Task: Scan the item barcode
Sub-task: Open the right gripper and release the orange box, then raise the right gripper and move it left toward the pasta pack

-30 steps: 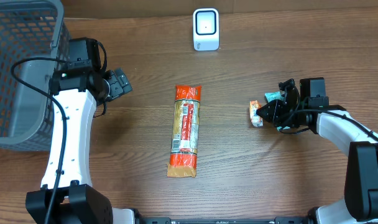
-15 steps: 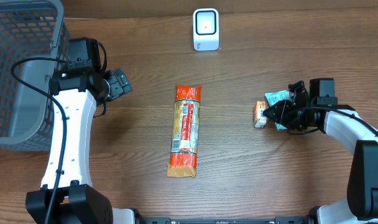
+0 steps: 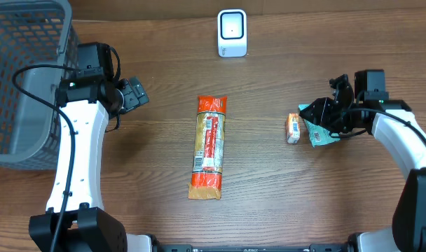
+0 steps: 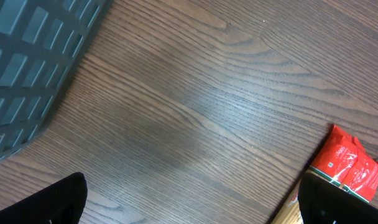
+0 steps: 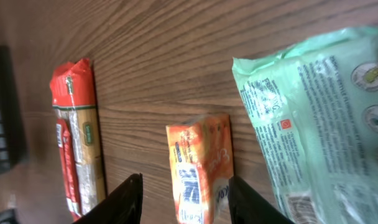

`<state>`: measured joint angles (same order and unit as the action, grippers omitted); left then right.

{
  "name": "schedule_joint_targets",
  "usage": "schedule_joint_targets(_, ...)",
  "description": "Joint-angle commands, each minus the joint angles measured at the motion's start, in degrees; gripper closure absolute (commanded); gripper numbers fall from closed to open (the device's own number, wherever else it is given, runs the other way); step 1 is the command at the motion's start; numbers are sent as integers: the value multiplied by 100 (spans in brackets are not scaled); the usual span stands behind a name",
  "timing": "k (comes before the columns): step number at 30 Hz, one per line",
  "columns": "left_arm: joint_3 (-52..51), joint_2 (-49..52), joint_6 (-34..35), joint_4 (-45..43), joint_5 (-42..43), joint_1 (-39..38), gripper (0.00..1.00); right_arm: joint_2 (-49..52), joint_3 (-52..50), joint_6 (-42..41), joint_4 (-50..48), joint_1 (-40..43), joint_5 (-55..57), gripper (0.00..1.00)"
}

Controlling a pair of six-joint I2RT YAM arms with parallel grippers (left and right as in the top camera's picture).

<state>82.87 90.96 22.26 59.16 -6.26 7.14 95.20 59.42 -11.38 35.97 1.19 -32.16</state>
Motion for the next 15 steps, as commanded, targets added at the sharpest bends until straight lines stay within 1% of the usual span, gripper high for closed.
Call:
schedule_joint_targets(1, -22, 42, -63, 0, -13, -2, 0, -251, 293, 122, 247, -289, 892, 54)
schedule_joint_targets(3, -22, 42, -66, 0, -13, -2, 0, -251, 295, 118, 369, -555, 1429, 53)
schedule_joint_targets(6, -22, 42, -66, 0, -13, -2, 0, -251, 284, 44, 511, -1001, 2446, 45)
schedule_joint_targets(8, -22, 42, -66, -2, -13, -2, 0, -251, 280, -94, 564, -1279, 2999, 44)
schedule_joint_targets(12, -22, 42, -66, 0, -13, -2, 0, -238, 280, -365, 529, -1792, 3650, 44)
schedule_joint_targets(15, -22, 42, -66, 0, -13, -2, 0, -184, 280, -407, 446, -2017, 3713, 44)
